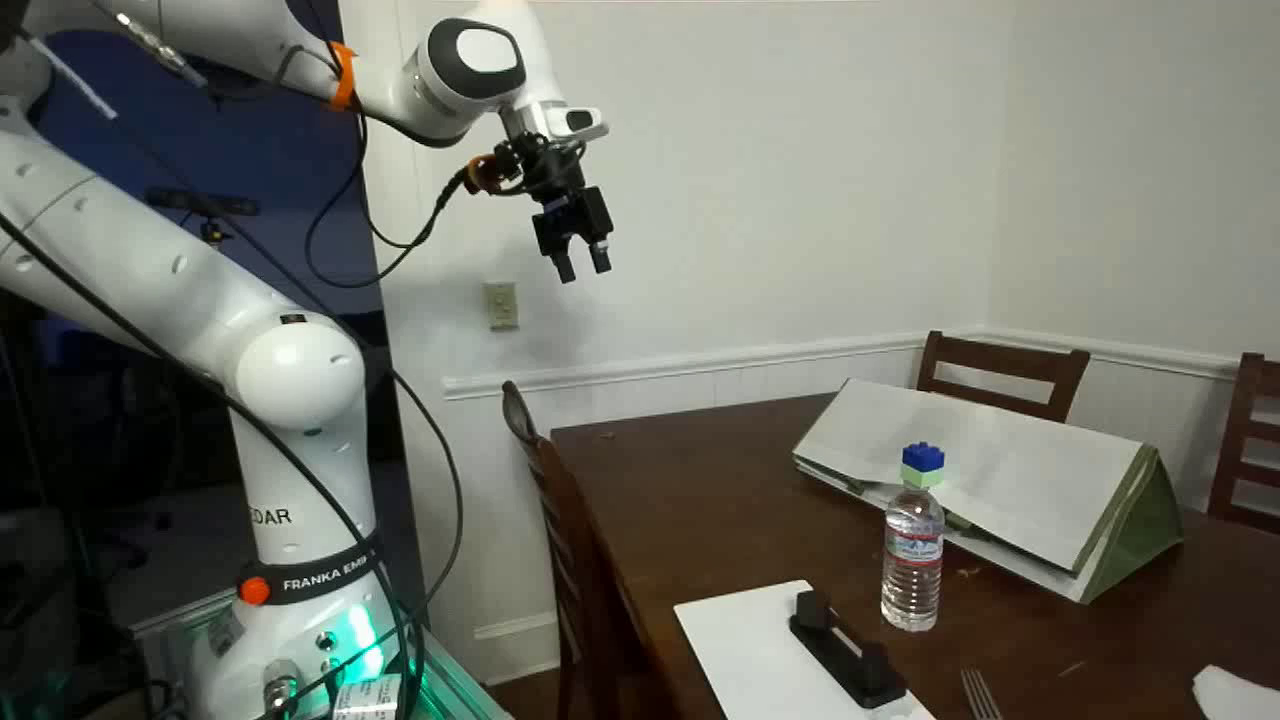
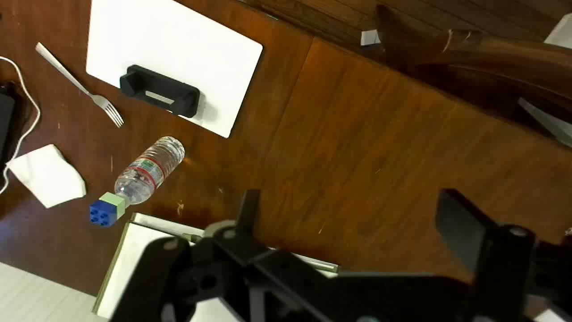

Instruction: Remove the stacked blocks from the top of the water bottle and put them on the left side of the table.

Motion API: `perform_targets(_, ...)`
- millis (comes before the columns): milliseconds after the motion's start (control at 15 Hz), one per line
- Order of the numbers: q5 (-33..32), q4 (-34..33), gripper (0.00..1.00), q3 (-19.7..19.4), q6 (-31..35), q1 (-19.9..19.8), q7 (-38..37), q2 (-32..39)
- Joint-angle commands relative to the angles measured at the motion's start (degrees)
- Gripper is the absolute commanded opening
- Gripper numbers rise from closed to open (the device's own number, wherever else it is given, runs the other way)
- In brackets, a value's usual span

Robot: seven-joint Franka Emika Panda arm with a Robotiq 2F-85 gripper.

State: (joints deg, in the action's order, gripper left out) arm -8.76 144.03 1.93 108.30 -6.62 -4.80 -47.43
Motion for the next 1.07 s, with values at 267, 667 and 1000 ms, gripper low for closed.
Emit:
perform_targets(267, -0.44, -0.12, 1.0, -0.49, -0.17, 0.71, -0.43, 0.05)
perform_targets(667, 0.89, -7.78, 1.0, -9.16, 3.51, -2.07, 2.51, 8.13)
perform_targets(1000, 5.04, -14.73, 1.0, -18.82, 10.54, -2.29, 8.82, 20.11)
